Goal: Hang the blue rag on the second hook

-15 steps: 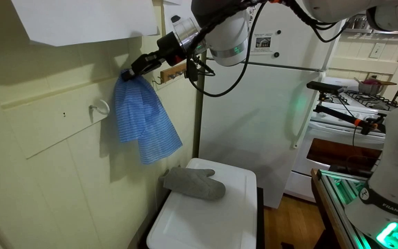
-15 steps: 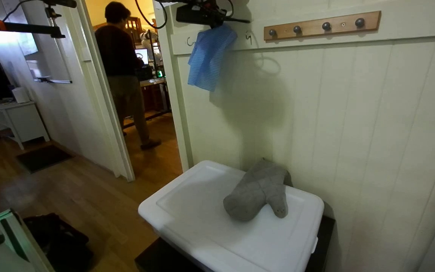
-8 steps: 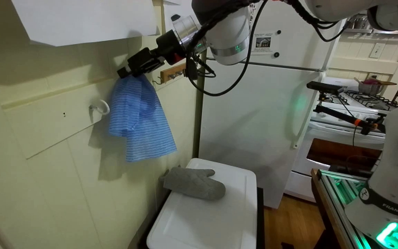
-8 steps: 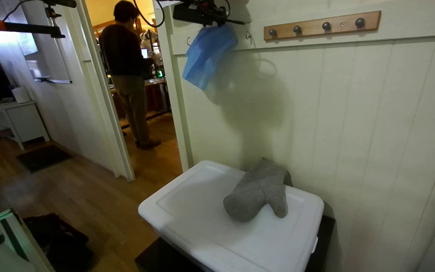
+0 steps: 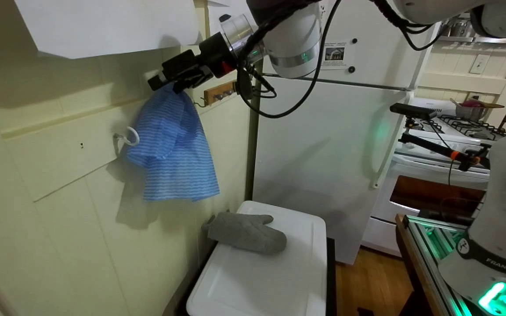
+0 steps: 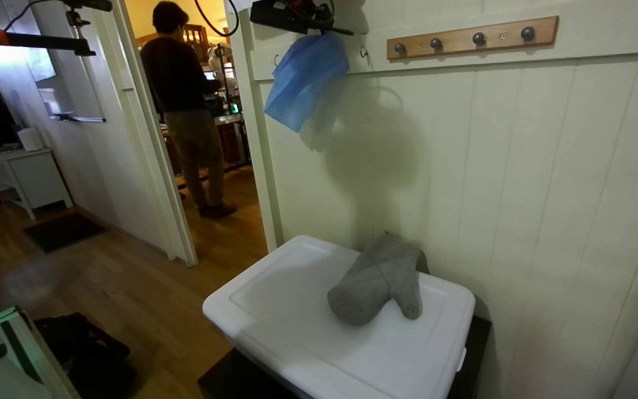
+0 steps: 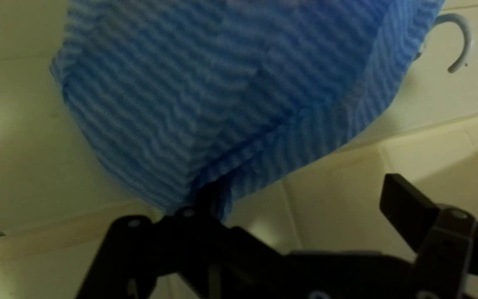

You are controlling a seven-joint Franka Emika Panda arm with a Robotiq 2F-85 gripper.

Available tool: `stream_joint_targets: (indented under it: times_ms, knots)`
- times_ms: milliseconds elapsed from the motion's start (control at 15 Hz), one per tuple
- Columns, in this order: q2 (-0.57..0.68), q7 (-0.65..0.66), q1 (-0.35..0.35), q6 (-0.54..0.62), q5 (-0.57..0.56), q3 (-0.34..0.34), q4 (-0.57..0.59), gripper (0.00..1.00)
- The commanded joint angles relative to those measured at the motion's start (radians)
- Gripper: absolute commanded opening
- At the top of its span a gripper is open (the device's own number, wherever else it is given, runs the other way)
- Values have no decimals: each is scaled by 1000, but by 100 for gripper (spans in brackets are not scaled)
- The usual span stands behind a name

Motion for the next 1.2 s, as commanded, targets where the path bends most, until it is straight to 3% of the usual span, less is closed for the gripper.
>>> stream_joint_targets:
  times_ms: [0, 600, 933, 1133]
  knots:
    - [-39, 10, -6, -41, 28, 10, -16, 100]
    - [-67, 46, -5, -45, 17, 10, -29, 100]
    - [-65, 145, 6, -48, -56, -20, -54, 100]
    - [-63, 198, -5, -105, -46, -21, -34, 100]
